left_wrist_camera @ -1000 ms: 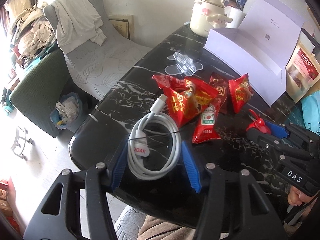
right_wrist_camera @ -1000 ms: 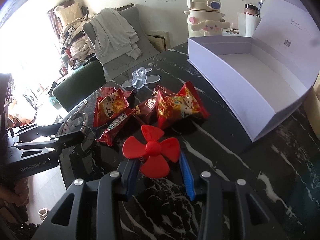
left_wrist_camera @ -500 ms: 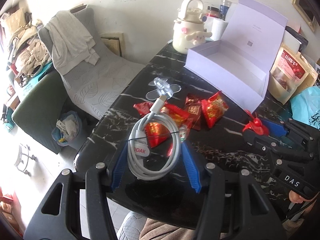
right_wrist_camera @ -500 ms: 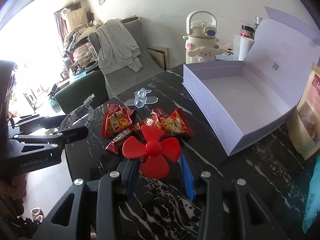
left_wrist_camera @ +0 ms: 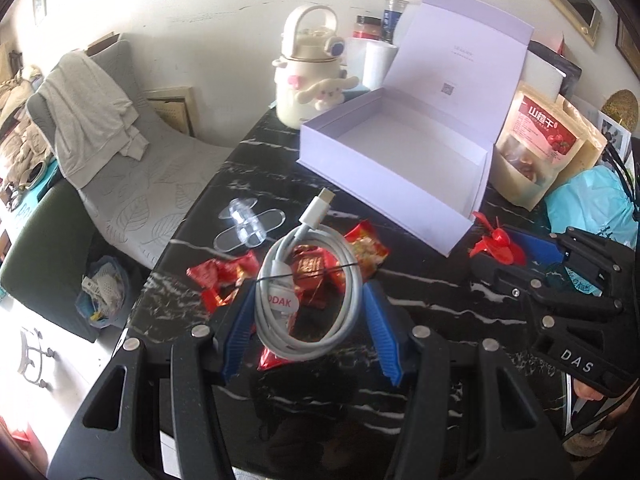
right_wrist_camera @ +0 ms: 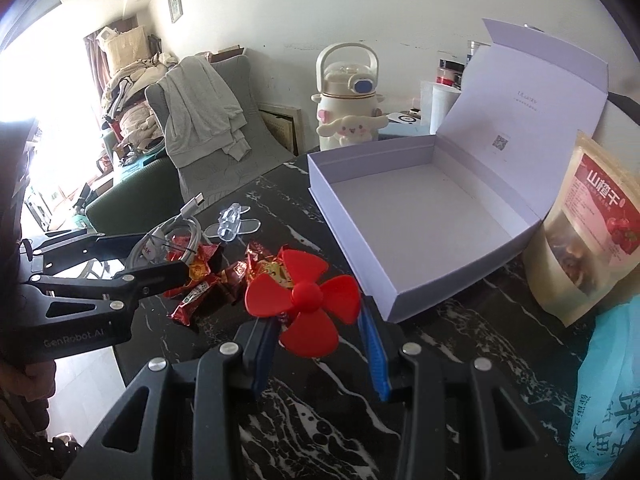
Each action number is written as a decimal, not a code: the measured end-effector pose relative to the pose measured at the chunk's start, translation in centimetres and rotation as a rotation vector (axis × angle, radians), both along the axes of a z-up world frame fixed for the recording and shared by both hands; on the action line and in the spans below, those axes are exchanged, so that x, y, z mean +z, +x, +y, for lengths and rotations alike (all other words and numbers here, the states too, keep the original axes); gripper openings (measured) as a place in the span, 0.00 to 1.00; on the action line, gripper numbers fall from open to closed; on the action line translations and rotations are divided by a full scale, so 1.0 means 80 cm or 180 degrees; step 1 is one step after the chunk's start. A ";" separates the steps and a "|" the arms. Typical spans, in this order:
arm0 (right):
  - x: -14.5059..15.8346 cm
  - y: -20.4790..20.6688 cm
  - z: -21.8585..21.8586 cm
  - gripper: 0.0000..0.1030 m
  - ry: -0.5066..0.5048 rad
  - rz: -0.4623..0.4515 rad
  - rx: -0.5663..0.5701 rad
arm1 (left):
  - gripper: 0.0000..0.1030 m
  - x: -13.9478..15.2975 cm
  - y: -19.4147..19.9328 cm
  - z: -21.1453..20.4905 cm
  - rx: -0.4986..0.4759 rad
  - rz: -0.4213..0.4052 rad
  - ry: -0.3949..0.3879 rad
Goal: Organize objects
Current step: 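Carry the cable and red fan over the open white box with both tools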
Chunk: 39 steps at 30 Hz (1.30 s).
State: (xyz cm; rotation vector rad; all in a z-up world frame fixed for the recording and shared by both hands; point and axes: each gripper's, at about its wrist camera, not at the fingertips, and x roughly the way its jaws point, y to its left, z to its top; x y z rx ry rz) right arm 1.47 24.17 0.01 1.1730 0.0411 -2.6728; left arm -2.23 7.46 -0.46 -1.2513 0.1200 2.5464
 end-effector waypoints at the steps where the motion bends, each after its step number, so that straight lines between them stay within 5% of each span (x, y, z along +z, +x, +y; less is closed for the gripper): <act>1: 0.001 -0.003 0.003 0.39 0.0035 0.0002 -0.0026 | 0.51 0.000 -0.004 0.004 -0.0026 -0.0001 -0.0005; 11: 0.008 -0.042 0.027 0.39 0.0252 0.0063 -0.0180 | 0.51 0.012 -0.044 0.032 -0.0177 0.0013 0.0029; 39: 0.002 -0.172 0.097 0.39 0.0235 -0.0018 -0.0480 | 0.51 -0.002 -0.175 0.122 -0.0578 -0.0094 -0.0067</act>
